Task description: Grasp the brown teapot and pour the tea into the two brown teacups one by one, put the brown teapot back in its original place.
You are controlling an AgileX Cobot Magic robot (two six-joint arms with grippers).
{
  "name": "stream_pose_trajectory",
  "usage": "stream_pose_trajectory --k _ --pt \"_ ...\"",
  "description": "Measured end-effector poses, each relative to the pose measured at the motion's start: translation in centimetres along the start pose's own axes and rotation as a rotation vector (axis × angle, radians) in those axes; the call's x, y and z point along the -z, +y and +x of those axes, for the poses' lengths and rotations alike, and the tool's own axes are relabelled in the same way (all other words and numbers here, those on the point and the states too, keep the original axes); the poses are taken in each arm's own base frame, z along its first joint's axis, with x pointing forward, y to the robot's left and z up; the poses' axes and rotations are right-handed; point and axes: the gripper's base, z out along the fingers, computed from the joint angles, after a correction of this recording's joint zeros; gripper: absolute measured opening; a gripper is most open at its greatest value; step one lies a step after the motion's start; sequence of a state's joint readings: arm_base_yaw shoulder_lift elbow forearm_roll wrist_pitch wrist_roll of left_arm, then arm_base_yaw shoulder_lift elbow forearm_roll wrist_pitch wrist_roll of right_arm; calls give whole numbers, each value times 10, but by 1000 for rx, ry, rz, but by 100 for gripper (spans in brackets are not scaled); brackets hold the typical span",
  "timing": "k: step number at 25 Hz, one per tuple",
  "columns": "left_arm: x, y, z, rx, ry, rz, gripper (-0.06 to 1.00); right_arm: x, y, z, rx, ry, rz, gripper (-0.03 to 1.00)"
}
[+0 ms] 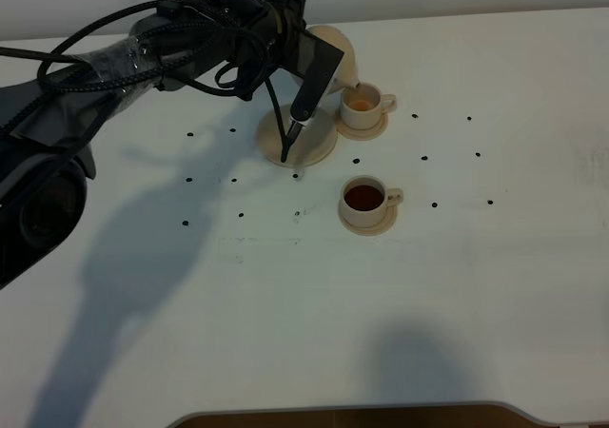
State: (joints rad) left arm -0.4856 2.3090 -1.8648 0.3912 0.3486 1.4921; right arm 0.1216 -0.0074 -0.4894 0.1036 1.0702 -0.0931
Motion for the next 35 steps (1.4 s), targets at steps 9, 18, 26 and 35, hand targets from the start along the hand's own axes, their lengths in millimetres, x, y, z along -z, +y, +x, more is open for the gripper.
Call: stream_pose_trajectory --k 9,18,26,35 --pt "0 3 -2 -56 4 -26 12 0 0 0 0 0 0 40" --pt "1 6 -2 -89 15 -55 12 0 0 0 0 0 0 40" --pt "1 9 -4 -131 19 -80 12 0 0 0 0 0 0 40" --pt "1 10 -5 -212 22 -89 12 0 0 0 0 0 0 40"
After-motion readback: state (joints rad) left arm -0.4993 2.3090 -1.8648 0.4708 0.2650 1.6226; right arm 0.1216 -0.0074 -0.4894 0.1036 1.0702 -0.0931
